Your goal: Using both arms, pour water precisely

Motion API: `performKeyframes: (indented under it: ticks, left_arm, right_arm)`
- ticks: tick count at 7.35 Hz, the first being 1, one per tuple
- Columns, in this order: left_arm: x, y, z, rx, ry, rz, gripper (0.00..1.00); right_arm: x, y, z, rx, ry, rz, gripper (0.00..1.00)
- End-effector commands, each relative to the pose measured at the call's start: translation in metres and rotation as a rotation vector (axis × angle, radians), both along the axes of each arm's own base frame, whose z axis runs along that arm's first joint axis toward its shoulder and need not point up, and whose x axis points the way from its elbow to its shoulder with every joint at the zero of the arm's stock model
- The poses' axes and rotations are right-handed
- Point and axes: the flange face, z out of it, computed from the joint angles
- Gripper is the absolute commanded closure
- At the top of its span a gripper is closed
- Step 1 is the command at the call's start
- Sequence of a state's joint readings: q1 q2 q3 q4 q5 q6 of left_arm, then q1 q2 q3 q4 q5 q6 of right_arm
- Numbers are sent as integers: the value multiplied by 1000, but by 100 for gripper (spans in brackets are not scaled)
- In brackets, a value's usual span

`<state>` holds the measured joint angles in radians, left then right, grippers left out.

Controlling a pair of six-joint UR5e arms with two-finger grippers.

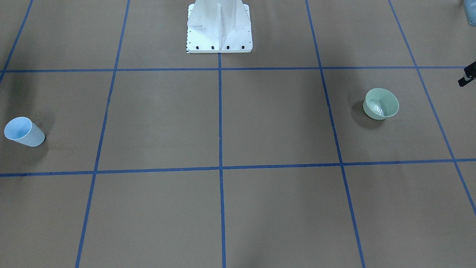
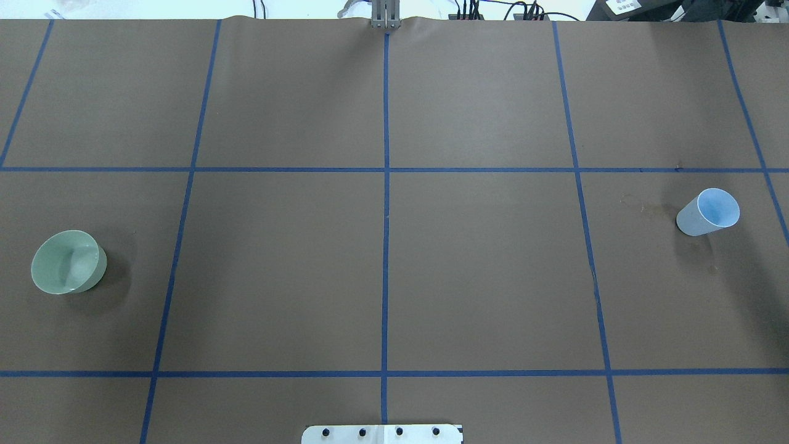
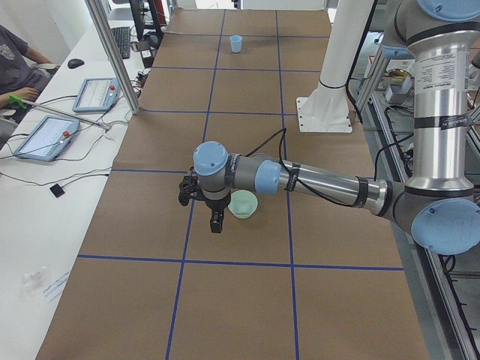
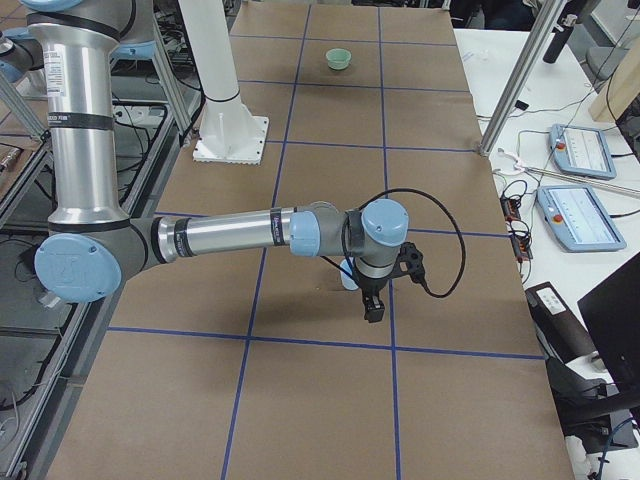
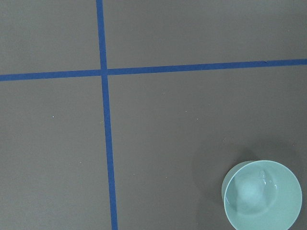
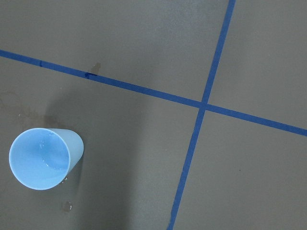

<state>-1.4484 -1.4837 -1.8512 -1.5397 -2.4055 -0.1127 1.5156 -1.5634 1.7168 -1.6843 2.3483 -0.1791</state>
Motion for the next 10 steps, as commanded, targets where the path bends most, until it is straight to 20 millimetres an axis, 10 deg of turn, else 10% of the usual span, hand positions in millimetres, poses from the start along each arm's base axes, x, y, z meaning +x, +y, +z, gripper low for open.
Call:
performKeyframes:
  ticks: [1, 3, 5, 10]
  left_arm:
    - [36, -2, 0, -20, 0, 18, 0]
    - [97, 1, 3, -27, 3, 82, 0]
    - [123, -5, 41, 18, 34, 84, 0]
    - [180, 16, 54, -88, 14, 92, 0]
  right_arm:
    - [-1, 0, 0, -1, -2, -1, 0]
    - [-1, -1, -2, 0, -6, -1, 0]
    - [-4, -1, -2, 2, -7, -6, 0]
    - [-5, -1, -1, 0, -9, -9, 0]
